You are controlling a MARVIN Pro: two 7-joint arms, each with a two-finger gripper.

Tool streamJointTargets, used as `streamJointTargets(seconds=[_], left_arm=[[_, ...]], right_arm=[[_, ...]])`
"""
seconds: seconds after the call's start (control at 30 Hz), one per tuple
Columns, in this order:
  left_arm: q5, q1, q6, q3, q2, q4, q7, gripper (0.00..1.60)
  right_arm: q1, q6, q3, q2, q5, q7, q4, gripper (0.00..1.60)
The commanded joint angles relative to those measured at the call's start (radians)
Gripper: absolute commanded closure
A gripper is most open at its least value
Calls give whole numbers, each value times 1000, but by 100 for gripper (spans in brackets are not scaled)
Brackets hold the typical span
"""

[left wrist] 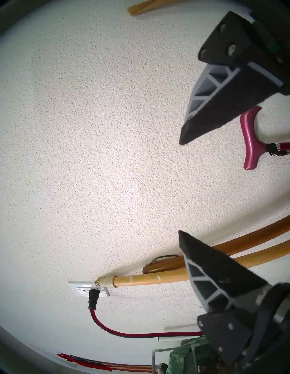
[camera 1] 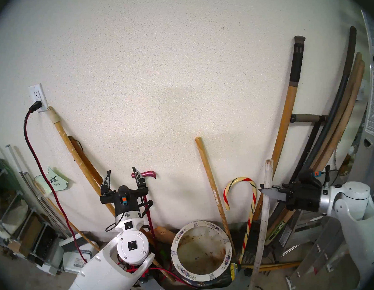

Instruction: Take wooden sticks or brooms out of the pot

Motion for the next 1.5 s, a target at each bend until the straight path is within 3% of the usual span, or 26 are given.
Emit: streamJointTargets(seconds=[0.0,0.37,0.67,0.9,0.97,1.07,1.47], left_arm=[[1,-2,0,0,-1,0,1,0],[-3,-5,-1,6,4,0,6,0],[-4,-6,-1,7,5,0,8,0],[-6,-8,-1,11,8,0,11,0],[-6,-8,-1,11,9,0,12,0],[-7,-9,-1,12,10,0,13,0],[-10,-11,-2,17,13,0,17,0]], right_arm=[[90,-65,-101,-35,-53,-70,58,160],[165,-236,-238,-79,-197,-154,163,160],[191,-295,-271,-94,-238,-179,207,160],[213,-457,-307,-104,-349,-234,277,160],[220,-431,-302,-117,-369,-233,279,160],[232,-496,-319,-119,-385,-258,311,160],[289,-551,-337,-149,-410,-288,407,160]])
